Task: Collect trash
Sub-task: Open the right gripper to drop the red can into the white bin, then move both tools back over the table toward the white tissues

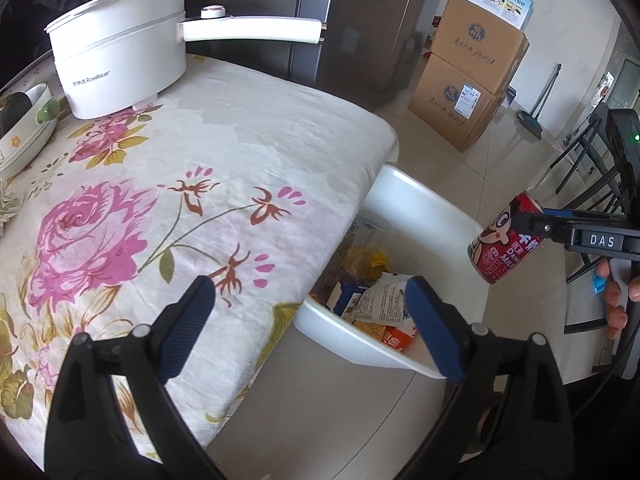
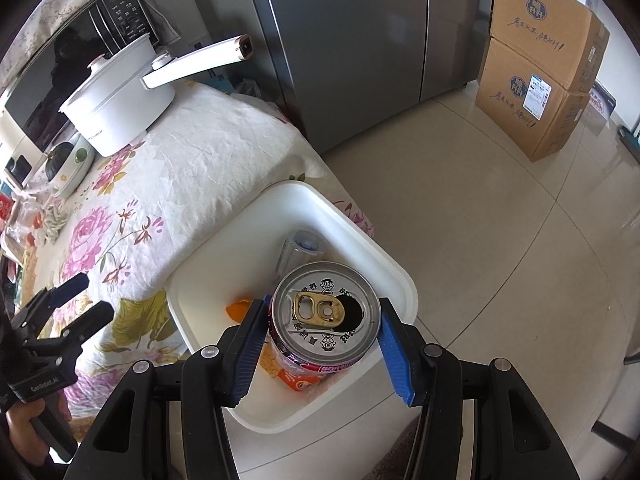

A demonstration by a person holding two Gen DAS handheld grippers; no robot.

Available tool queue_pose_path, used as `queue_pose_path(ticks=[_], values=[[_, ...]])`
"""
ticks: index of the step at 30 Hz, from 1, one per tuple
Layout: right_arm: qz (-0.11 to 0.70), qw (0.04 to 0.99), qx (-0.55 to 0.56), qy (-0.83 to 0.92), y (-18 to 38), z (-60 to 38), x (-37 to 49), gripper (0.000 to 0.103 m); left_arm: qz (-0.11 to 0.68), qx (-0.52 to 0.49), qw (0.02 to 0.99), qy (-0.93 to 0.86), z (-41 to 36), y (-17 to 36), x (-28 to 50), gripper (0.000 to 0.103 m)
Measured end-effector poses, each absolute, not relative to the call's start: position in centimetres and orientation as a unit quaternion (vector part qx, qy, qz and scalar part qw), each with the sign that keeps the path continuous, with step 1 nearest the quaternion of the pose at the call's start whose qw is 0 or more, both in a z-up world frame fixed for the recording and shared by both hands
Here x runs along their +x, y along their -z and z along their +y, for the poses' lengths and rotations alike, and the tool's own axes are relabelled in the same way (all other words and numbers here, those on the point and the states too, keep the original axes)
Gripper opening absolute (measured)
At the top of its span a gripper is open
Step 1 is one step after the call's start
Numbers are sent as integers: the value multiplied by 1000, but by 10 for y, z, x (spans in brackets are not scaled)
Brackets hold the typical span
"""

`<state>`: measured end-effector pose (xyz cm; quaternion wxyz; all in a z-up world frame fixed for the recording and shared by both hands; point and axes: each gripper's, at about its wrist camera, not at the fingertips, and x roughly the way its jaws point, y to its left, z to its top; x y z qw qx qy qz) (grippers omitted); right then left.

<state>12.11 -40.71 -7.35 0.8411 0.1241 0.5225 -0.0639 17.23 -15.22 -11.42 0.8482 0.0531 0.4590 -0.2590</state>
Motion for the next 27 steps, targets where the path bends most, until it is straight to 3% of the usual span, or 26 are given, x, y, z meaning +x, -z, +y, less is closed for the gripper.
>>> queue_pose_path(ticks=[2,5,27], values=[[519,843,125,71,72,-407,122,71,458,60,850,253,-150,113,172,102],[506,851,112,82,65,-404,122,81,456,62,853,245,-144,111,172,102],[508,855,98,46,65,-333,147,87,458,-6,873,168,-35,93,178,102]])
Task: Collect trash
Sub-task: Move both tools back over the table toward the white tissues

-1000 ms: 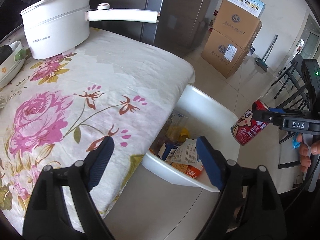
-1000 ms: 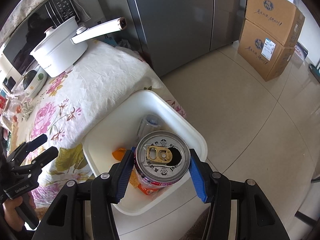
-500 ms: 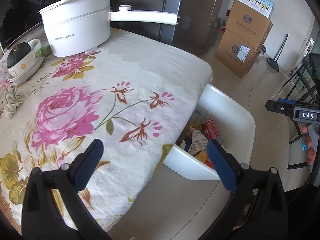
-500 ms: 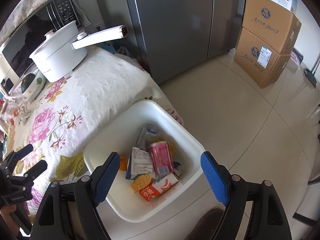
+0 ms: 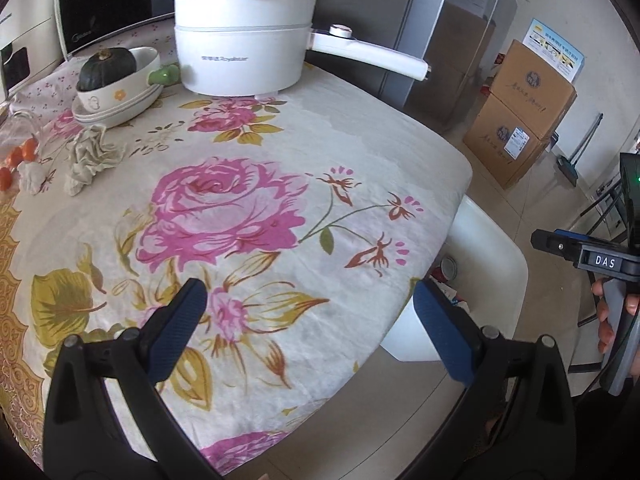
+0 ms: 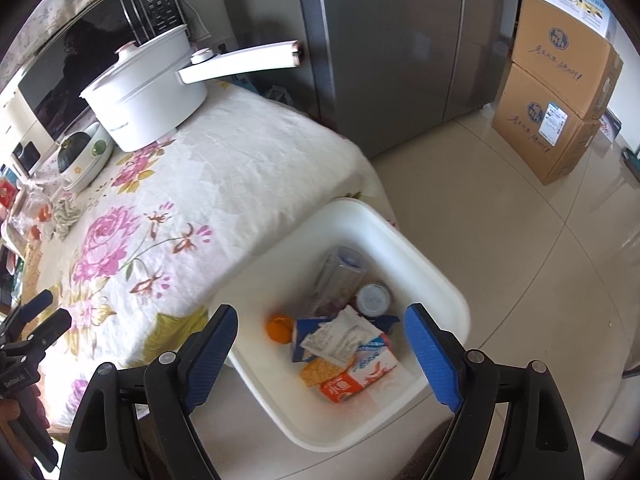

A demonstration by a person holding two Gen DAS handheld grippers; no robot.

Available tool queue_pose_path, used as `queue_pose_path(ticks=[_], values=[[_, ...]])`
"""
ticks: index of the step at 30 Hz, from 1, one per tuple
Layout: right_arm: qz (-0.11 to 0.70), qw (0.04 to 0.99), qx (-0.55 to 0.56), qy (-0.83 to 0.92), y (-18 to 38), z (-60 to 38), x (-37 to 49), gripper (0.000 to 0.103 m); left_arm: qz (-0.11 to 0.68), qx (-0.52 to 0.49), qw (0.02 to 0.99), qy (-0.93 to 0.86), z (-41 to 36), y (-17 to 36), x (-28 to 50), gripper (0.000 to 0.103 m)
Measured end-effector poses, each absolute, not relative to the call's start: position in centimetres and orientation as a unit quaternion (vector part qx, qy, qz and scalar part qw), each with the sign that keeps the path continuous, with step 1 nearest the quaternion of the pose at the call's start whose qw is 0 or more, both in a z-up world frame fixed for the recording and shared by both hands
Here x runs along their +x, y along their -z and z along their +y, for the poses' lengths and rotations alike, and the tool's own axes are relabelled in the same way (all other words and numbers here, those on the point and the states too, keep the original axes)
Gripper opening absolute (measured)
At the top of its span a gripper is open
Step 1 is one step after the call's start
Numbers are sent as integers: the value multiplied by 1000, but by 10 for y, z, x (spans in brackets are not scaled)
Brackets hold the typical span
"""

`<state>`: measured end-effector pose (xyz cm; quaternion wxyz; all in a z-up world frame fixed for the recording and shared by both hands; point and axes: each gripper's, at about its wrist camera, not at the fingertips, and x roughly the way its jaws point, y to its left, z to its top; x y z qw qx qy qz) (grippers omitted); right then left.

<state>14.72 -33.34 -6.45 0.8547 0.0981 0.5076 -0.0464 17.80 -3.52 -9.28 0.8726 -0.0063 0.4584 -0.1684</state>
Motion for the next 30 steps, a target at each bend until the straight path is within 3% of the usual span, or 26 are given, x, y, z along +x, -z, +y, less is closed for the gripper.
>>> queue_pose_path(ticks=[25,30], values=[[492,867,59,-58,89,-138,191,87,420,-79,904,17,179,95,145,102],[476,874,48,-86,88,-93,206,98,428,-63,901,21,217,99,154,102]])
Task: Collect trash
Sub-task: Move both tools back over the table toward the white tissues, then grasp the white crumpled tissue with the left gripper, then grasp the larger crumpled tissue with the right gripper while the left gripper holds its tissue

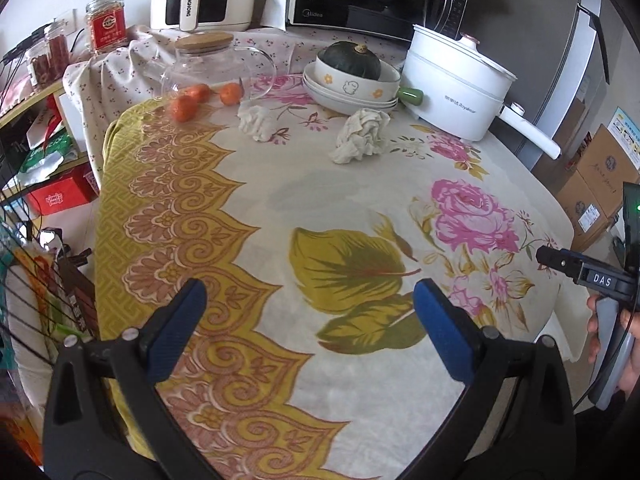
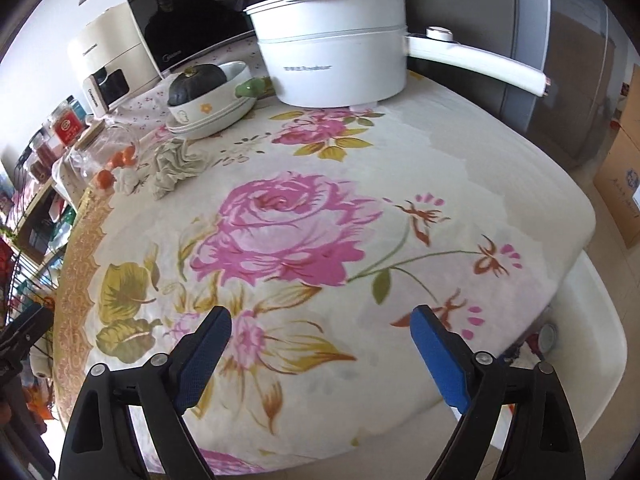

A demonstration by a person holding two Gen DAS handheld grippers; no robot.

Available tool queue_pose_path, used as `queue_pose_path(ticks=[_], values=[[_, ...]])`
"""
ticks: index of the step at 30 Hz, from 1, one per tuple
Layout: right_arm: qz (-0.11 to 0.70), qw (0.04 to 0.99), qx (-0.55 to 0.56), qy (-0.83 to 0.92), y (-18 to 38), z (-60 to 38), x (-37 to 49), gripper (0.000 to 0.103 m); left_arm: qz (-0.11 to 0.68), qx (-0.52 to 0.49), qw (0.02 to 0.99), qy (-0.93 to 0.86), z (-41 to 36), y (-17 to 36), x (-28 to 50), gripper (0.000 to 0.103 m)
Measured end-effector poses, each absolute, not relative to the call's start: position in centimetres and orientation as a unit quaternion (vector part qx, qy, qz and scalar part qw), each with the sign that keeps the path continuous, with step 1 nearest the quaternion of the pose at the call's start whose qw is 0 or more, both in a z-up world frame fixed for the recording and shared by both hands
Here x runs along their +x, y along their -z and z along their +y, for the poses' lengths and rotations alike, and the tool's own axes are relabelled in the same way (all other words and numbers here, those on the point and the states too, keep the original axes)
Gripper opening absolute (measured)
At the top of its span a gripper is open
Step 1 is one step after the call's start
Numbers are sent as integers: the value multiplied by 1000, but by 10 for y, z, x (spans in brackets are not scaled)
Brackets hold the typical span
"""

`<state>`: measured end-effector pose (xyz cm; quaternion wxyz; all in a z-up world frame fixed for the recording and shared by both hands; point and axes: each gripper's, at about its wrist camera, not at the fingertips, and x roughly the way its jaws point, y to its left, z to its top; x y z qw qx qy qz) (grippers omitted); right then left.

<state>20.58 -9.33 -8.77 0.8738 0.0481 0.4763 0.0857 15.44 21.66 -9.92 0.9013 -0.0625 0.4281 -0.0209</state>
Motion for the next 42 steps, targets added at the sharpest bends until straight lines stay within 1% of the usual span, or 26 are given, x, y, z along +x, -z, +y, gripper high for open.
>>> queue_pose_path(ticks=[1,4,9,12,15,20,22,23,29,30,31,32,33,35,36,37,39,41,42], values=[[472,876,43,-90,86,-86,209,100,431,-61,900,22,225,99,161,102],[461,882,25,-93,84,-67,222,100,448,-74,891,12,247,105,186,102],[461,879,33,-119,86,-32,257,100,444,-97,891,15,266,117,237,102],[448,883,30,-137,85,-6,280,100,432,-92,897,23,266,126,269,102],[444,883,23,-153,88,18,303,100,414,-117,902,38,270,134,297,102],[445,878,16,-178,99,52,336,100,400,-140,905,39,274,147,337,90],[443,876,16,-189,103,63,348,100,401,-147,903,36,277,152,350,82],[442,876,15,-192,104,68,353,100,402,-150,903,34,278,154,355,80],[443,876,22,-190,118,86,385,100,397,-162,903,32,284,162,373,55],[444,876,22,-188,121,88,388,100,400,-161,901,35,284,162,375,45],[446,875,24,-186,124,90,391,98,406,-158,899,38,282,164,377,38],[449,874,27,-185,127,91,394,94,405,-158,900,41,282,164,377,38],[453,872,30,-183,130,92,396,92,405,-157,900,42,280,163,376,36],[465,866,35,-178,138,93,400,82,405,-154,900,43,279,164,375,34],[456,872,32,-175,137,94,399,80,404,-153,901,43,279,164,374,33],[456,872,29,-176,137,95,398,73,404,-151,901,42,277,165,374,33],[456,870,34,-184,136,96,397,63,404,-147,902,40,275,164,373,32],[456,870,29,-185,132,96,394,47,406,-144,902,38,273,163,368,31],[456,870,23,-186,130,96,392,43,408,-143,901,38,272,162,366,31]])
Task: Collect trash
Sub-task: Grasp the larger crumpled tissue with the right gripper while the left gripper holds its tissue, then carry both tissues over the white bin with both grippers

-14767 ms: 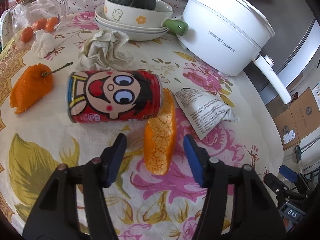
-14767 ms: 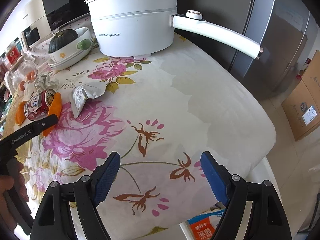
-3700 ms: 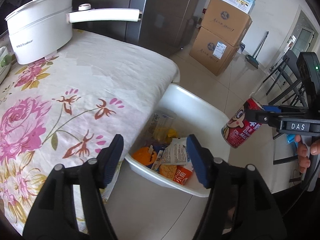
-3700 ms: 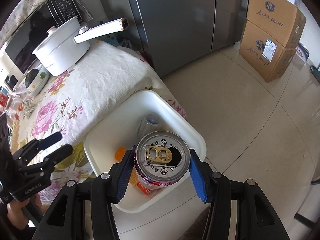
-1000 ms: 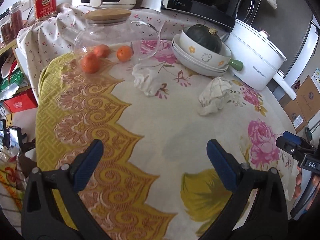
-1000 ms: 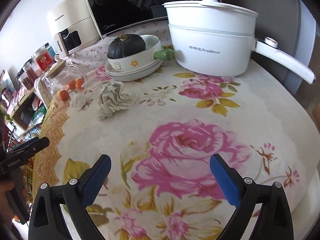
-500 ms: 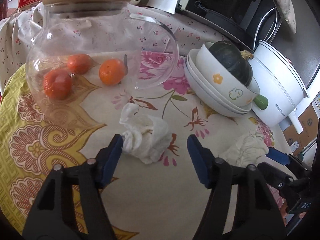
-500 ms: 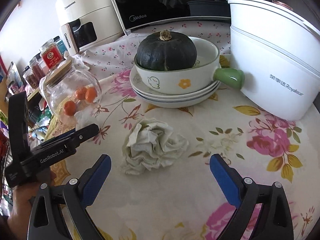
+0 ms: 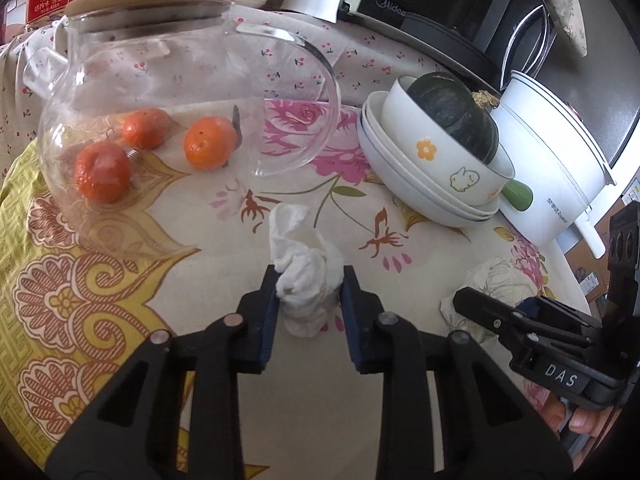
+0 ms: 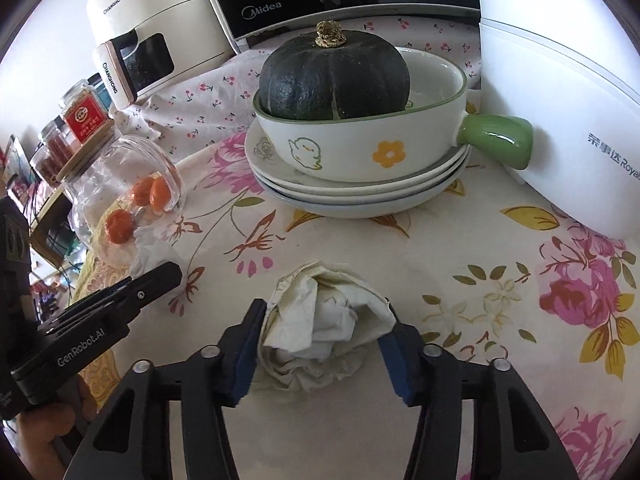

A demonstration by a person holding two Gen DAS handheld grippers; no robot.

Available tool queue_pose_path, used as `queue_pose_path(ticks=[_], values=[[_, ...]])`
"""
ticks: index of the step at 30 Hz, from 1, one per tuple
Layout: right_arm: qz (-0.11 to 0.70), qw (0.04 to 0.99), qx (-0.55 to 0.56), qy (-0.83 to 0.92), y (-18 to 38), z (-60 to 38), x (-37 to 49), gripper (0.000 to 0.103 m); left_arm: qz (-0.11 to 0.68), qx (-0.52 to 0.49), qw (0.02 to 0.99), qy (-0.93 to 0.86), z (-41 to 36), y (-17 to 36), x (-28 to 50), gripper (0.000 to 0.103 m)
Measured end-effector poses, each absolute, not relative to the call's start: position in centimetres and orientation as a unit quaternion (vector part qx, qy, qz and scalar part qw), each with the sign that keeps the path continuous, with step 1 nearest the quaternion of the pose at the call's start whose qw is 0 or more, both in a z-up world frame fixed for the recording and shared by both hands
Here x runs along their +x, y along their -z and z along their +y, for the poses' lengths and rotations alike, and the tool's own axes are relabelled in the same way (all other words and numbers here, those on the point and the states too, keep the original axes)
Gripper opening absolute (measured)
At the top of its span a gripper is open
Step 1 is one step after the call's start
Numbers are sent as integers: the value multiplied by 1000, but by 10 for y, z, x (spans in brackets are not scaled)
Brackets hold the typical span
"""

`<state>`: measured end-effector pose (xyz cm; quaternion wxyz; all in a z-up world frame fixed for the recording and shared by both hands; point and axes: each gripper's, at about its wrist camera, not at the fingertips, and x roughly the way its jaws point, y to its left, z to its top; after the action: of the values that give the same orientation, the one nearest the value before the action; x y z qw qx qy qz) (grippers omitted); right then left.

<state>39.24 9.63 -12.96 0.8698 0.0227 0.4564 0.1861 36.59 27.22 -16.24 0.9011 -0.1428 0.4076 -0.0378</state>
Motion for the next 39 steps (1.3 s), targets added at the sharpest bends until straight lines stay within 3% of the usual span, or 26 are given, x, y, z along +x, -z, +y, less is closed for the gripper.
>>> queue_pose_path(ticks=[5,22,39], values=[[448,873,1,-193,110,88,373,36,413,-146,898,41,262,153,347,31],[408,896,-5,-174,29,6,279,35,401,-111,906,83,188,88,253,31],[395,907,-1,-142,1,-92,207,35,396,-102,903,134,94,59,197,31]])
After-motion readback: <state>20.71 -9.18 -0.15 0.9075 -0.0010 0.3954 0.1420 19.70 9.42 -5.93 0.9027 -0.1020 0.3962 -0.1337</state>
